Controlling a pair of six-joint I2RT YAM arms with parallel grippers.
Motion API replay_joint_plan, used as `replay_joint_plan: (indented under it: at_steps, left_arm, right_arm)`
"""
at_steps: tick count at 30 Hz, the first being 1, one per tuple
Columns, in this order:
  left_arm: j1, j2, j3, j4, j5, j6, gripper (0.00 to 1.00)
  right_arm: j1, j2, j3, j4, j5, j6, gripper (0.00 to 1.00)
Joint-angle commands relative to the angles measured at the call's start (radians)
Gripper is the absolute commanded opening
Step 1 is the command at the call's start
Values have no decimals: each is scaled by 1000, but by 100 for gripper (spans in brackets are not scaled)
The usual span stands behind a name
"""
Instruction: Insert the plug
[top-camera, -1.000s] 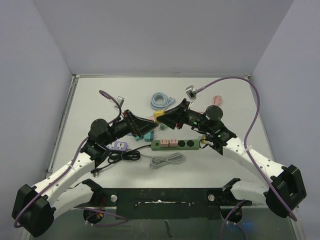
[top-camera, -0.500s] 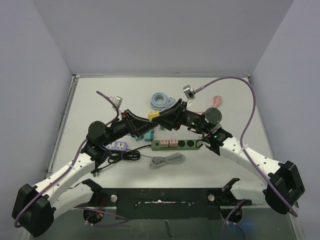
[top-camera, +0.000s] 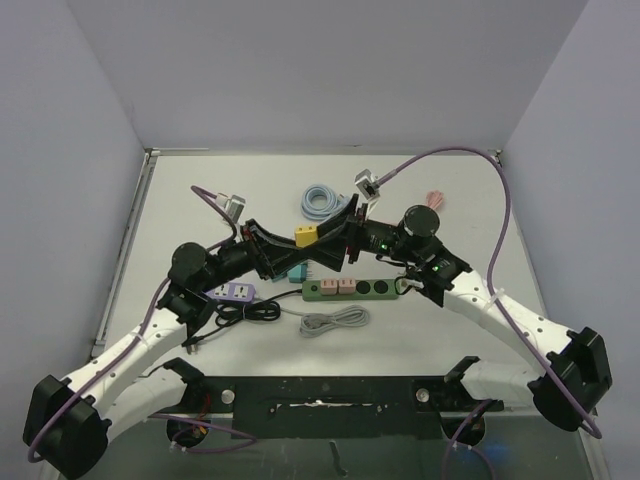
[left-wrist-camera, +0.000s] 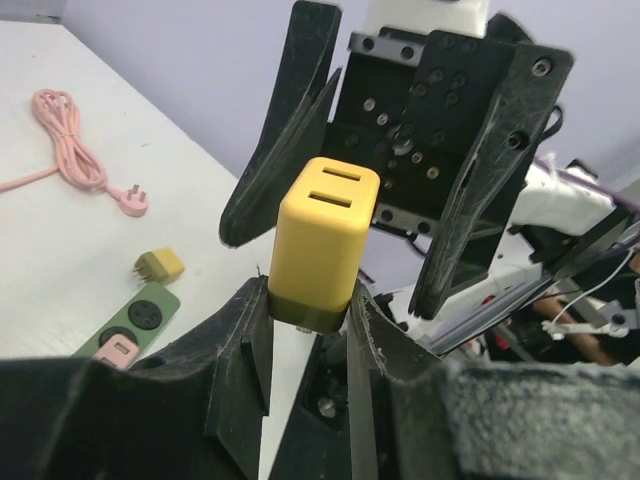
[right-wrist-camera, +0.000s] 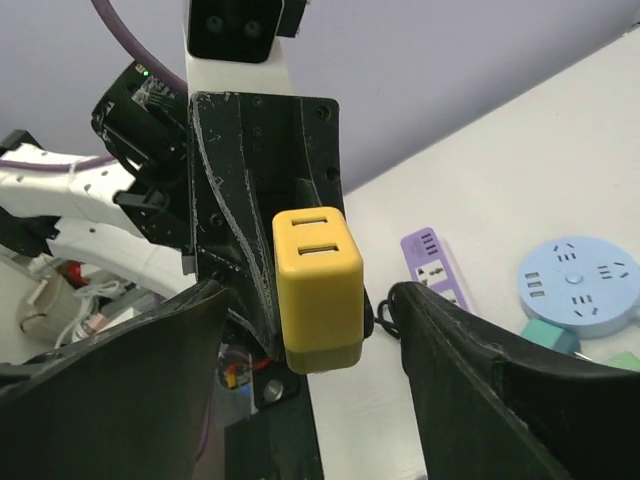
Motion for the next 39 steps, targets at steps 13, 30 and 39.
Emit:
replay_joint_plan:
  at_steps: [13, 30, 39]
  left_arm:
    - [39, 17, 286, -623, 323, 697, 0]
    - [39, 40, 312, -798, 350, 1012, 0]
    - [41, 19, 285, -745, 317, 985, 0]
  right_arm:
    - [7, 46, 474, -917, -132, -793, 65]
    - [53, 288, 752, -1321, -238, -1030, 51]
    - [56, 318, 727, -1315, -222, -1046, 40]
